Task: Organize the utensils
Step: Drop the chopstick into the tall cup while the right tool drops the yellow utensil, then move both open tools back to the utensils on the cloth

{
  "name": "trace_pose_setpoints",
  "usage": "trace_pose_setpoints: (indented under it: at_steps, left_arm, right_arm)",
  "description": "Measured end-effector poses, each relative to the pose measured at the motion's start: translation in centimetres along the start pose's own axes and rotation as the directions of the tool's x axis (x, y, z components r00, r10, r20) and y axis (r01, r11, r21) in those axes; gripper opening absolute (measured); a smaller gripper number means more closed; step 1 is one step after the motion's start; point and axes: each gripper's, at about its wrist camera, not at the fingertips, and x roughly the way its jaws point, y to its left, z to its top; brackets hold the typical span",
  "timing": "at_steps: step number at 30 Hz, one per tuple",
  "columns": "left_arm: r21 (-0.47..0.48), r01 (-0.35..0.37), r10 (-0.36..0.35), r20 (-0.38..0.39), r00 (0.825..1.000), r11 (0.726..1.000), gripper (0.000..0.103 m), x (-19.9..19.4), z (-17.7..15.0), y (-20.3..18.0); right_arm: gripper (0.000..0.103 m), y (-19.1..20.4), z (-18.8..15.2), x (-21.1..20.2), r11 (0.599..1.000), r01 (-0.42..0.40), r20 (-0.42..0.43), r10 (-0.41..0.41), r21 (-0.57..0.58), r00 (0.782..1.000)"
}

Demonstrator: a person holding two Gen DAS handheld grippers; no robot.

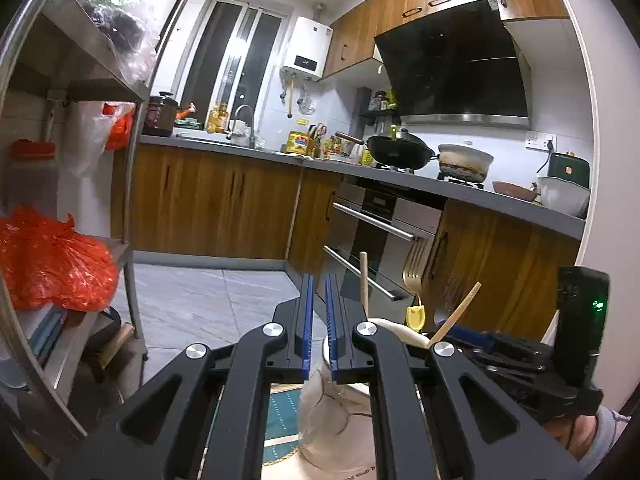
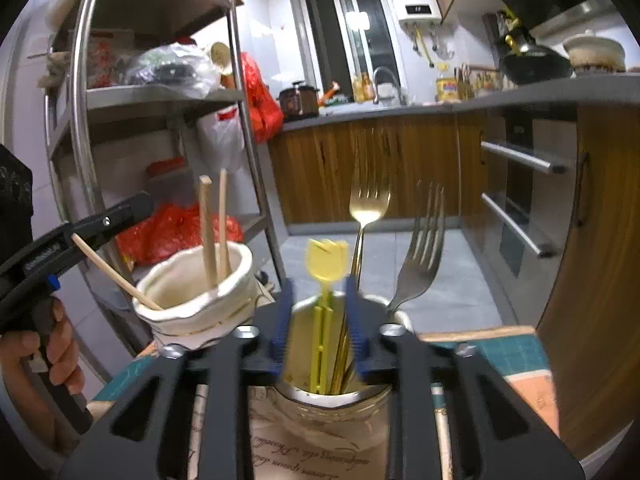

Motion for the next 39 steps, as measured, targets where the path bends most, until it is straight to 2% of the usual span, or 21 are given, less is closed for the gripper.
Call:
trace_pose_setpoints:
  at_steps: [2,3,5,7,9,11,12,15,19,30,39]
  left_arm:
    - [0.001,-0.014,0.014,-0.002,1.0,1.0,0.007,-0.3,0.4,0.1]
    - [0.003,-0.028,0.028,0.001,1.0,1.0,0.008,-0.6,0.7,0.0]
    - [0.008,-0.054,0.054,0.015,0.998,0.999,0.017,-1.6,1.3,0.0]
    - [0.011,-0.07,0.069,0.031,0.997,0.998,0.046,-2.6,1.7,-0.1]
    - [0.022,-0.084,0.083,0.045,0.996,0.996,0.054,-3.8,2.1,-0.4]
    - [0.023,-0.111,0.11,0.051,0.993,0.993,0.072,-4.9,2.3,-0.9]
    - [0.019,-0.119,0.118,0.058,0.991,0.993,0.085,-5.4,2.3,-1.0]
    - [0.021,-0.112,0.11,0.072,0.991,0.993,0.096,-7.1,2.4,-2.0]
    - [0.052,-0.133,0.129,0.077,0.989,0.99,0.098,-8.5,2.4,-3.9]
    - [0.122,-0.114,0.111,0.037,0.993,0.986,0.098,-10.9,1.4,-8.5]
    - [0.14,-0.104,0.107,-0.012,0.994,0.985,0.098,-11.8,-0.5,-10.4]
  right_arm:
    - [0.043,0.0,0.3,-0.8,1.0,0.019,0.012,-0.019,-0.01,1.0]
    - [0.05,-0.1,0.4,-1.3,0.999,0.03,0.016,-0.03,-0.011,0.999]
    - [0.06,-0.1,0.7,-2.2,0.999,0.036,0.023,-0.035,-0.011,0.999]
    - [0.07,0.1,1.1,-3.6,0.999,0.028,0.048,-0.027,-0.023,0.998]
    - [0.091,0.3,1.3,-4.7,0.999,0.036,0.072,-0.034,-0.032,0.997]
    - [0.097,0.3,1.1,-6.3,0.999,0.049,0.114,-0.046,-0.022,0.992]
    - [0.098,0.2,1.1,-6.7,0.999,0.05,0.12,-0.048,-0.015,0.992]
    - [0.098,-0.3,0.7,-7.8,0.998,0.062,0.123,-0.063,0.017,0.99]
    - [0.098,-0.8,0.3,-9.0,0.995,0.098,0.13,-0.102,0.035,0.986]
    - [0.098,-1.4,-1.2,-12.0,0.995,0.082,0.119,-0.089,0.058,0.989]
    - [0.098,-1.3,-2.9,-13.7,0.995,0.1,0.105,-0.102,0.024,0.989]
